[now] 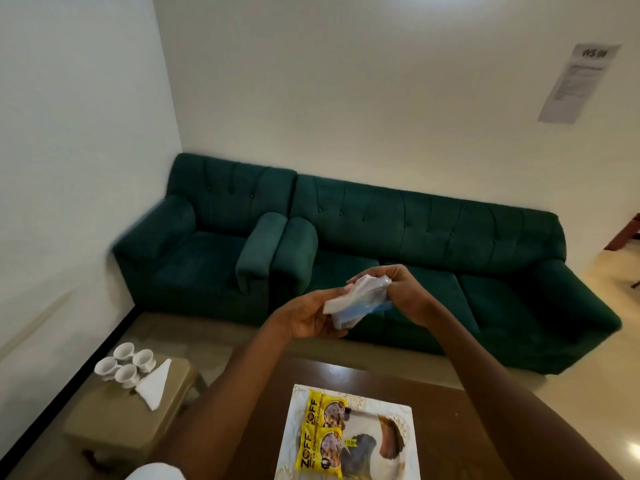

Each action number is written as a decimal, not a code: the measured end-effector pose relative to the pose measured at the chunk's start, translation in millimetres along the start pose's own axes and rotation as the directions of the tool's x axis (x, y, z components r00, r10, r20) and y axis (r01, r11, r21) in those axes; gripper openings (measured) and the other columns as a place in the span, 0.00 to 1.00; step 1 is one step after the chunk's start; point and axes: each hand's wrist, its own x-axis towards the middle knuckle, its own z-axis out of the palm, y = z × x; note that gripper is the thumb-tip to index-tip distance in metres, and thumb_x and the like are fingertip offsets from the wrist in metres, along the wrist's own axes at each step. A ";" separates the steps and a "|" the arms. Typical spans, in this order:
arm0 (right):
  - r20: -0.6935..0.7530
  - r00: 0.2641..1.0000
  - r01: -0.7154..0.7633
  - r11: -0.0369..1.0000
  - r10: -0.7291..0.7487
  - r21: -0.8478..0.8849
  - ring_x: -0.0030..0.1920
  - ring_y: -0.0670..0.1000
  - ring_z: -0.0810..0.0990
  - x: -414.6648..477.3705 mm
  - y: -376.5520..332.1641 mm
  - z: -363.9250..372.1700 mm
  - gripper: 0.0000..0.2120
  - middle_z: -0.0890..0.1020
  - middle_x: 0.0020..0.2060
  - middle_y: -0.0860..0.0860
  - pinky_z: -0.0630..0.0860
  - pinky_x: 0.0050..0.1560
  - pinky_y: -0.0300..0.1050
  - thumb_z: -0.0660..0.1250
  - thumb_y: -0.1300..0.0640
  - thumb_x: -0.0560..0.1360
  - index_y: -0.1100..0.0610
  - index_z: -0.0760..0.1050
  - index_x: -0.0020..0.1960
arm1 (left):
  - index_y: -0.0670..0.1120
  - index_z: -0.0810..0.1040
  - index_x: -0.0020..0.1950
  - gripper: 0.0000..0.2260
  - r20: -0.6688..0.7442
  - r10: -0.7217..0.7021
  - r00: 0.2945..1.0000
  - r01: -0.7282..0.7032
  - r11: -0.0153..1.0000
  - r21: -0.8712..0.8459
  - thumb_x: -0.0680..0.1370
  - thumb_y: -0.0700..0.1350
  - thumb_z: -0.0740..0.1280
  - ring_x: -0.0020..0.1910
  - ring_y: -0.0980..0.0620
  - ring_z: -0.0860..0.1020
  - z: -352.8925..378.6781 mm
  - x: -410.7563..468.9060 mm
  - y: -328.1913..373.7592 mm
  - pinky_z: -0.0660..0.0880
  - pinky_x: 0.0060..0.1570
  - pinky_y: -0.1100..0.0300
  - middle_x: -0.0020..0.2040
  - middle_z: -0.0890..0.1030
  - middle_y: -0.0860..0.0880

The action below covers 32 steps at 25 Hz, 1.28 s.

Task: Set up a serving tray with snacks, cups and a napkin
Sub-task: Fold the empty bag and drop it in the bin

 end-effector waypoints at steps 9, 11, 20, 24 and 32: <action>0.021 0.912 -0.370 0.799 0.410 0.475 0.59 0.61 0.85 -8.8 69.3 63.3 0.34 0.85 0.60 0.61 0.84 0.58 0.55 0.72 0.34 0.72 0.56 0.77 0.68 | 0.33 0.78 0.65 0.20 -0.482 0.318 0.816 -0.217 0.943 0.253 0.77 0.40 0.75 0.47 0.46 0.82 -35.0 3.8 -45.7 0.82 0.39 0.55 0.58 0.84 0.35; 0.051 0.875 -0.462 0.798 0.482 0.387 0.58 0.58 0.86 -8.7 81.8 71.6 0.38 0.86 0.57 0.58 0.83 0.58 0.55 0.73 0.27 0.67 0.53 0.79 0.66 | 0.33 0.80 0.60 0.18 -0.439 0.410 0.800 -0.202 0.871 0.447 0.74 0.39 0.78 0.46 0.47 0.81 -40.1 10.2 -54.4 0.81 0.40 0.58 0.51 0.84 0.39; -0.172 0.791 -0.484 0.772 0.588 0.412 0.43 0.51 0.89 -85.2 188.3 23.5 0.14 0.84 0.53 0.56 0.84 0.37 0.42 0.79 0.62 0.72 0.55 0.79 0.55 | 0.35 0.78 0.63 0.18 -0.317 0.108 0.942 -0.023 0.965 0.260 0.77 0.41 0.75 0.50 0.45 0.84 -4.5 67.4 -152.1 0.85 0.43 0.55 0.57 0.84 0.38; -0.212 0.728 -0.467 0.698 0.652 0.542 0.45 0.52 0.89 -151.3 243.4 -13.6 0.15 0.86 0.52 0.55 0.85 0.39 0.44 0.78 0.62 0.72 0.56 0.80 0.57 | 0.40 0.83 0.55 0.09 -0.305 0.008 0.952 0.086 0.952 0.295 0.76 0.40 0.76 0.47 0.45 0.84 51.6 115.4 -187.8 0.84 0.37 0.57 0.49 0.85 0.44; -0.449 0.370 -0.317 0.565 0.813 0.762 0.56 0.68 0.84 -385.3 406.0 -134.0 0.16 0.84 0.57 0.65 0.81 0.51 0.60 0.73 0.62 0.73 0.66 0.81 0.59 | 0.45 0.82 0.53 0.04 -0.172 -0.284 0.943 0.331 0.841 0.427 0.79 0.42 0.73 0.39 0.53 0.85 260.2 255.3 -343.1 0.83 0.36 0.61 0.47 0.85 0.46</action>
